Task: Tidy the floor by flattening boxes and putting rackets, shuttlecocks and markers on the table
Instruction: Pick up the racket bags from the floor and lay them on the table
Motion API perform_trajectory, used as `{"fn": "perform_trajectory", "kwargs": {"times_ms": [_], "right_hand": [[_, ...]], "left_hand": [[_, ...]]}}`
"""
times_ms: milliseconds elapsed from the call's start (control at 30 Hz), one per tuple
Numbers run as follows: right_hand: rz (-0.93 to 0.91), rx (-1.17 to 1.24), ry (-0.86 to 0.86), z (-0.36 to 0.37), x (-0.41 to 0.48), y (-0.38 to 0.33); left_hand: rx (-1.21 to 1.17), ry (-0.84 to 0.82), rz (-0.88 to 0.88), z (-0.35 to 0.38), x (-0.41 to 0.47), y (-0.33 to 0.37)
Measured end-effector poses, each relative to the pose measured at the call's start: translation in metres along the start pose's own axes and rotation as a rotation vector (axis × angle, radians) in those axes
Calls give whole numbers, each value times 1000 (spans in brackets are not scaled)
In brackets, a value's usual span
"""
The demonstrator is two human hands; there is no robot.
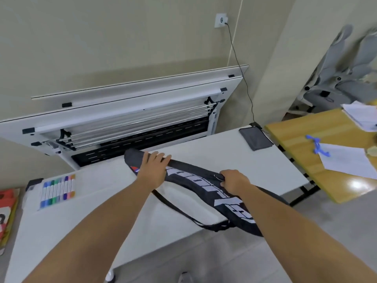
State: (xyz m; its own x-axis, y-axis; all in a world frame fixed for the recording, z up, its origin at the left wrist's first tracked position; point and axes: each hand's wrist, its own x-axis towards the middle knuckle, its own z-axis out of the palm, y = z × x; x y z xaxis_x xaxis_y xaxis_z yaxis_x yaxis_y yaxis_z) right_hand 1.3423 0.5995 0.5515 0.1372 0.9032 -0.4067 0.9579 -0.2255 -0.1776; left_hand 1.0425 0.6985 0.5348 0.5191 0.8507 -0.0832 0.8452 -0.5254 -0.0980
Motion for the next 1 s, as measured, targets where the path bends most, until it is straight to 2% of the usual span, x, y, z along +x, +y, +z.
{"fn": "perform_trajectory", "kwargs": {"times_ms": [133,367,600,733,833,933,1000], "right_hand": [[53,83,-5,3,54,12],[132,188,-47,18,148,59],[105,399,-113,40,241,117],[155,494,-97,62,265,136],[150,434,-117,78,265,148],[84,320,-162,91,255,163],[74,285,-184,96,248,171]], "left_hand": [[-11,-26,21,19,26,25],[-91,-286,-62,79,46,97],[-383,-437,-309,120,74,203],[-565,-500,-577,122,99,261],[-585,-451,-786,123,103,289],[-436,-243,-729,133,92,307],[-429,-213,-778,138,83,314]]}}
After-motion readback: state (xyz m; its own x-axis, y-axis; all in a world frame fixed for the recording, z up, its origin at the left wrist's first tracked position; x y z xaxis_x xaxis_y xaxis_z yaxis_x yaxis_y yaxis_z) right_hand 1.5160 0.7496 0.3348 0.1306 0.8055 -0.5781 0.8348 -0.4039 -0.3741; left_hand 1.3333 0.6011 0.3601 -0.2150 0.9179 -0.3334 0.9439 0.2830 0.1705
